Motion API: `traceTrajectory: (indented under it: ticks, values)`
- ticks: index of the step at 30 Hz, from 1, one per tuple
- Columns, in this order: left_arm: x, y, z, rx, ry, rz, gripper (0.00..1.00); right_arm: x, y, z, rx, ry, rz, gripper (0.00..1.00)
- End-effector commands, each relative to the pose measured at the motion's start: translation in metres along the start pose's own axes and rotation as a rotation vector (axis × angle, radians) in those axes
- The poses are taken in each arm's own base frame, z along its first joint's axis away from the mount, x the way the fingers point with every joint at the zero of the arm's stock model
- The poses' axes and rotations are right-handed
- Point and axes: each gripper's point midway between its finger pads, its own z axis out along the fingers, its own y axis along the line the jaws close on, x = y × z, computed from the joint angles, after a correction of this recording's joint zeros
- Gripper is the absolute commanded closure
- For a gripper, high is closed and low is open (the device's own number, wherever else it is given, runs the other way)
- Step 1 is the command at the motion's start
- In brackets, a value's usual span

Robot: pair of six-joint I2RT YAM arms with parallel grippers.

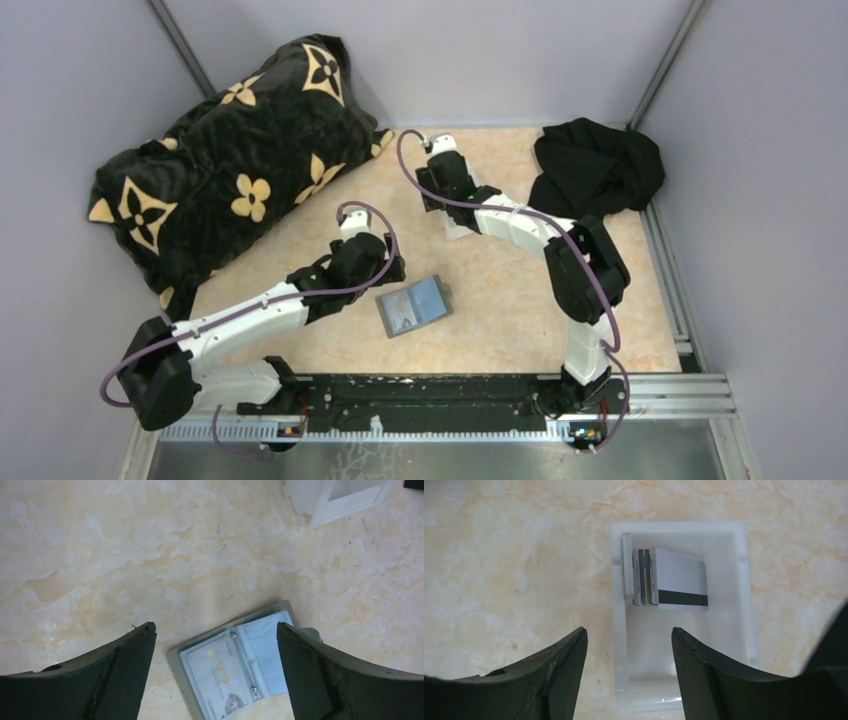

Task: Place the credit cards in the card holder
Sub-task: Pick up the credit card from the storage box.

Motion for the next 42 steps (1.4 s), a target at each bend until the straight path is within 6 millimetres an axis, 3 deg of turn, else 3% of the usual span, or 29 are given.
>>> traceTrajectory:
  ticks: [1, 6, 13, 29, 42]
  values:
    - [-0.028, -0.020, 0.007, 0.043, -0.071, 0.009, 0.04, -0.041, -0.007, 0.001, -0.060, -0.088, 0.058, 0.41]
    - [-0.033, -0.018, 0.013, 0.033, -0.081, 0.015, 0.04, -0.047, -0.013, 0.004, -0.091, -0.098, 0.080, 0.50]
    - [-0.033, -0.017, 0.016, 0.040, -0.083, 0.001, 0.05, -0.045, -0.027, 0.016, -0.095, -0.077, 0.127, 0.55]
    - [-0.040, -0.013, 0.028, 0.060, -0.080, -0.020, 0.07, -0.040, -0.042, 0.053, -0.120, -0.003, 0.156, 0.55]
    - [-0.042, -0.012, 0.034, 0.078, -0.069, -0.040, 0.08, -0.010, -0.037, 0.072, -0.199, 0.089, 0.224, 0.50]
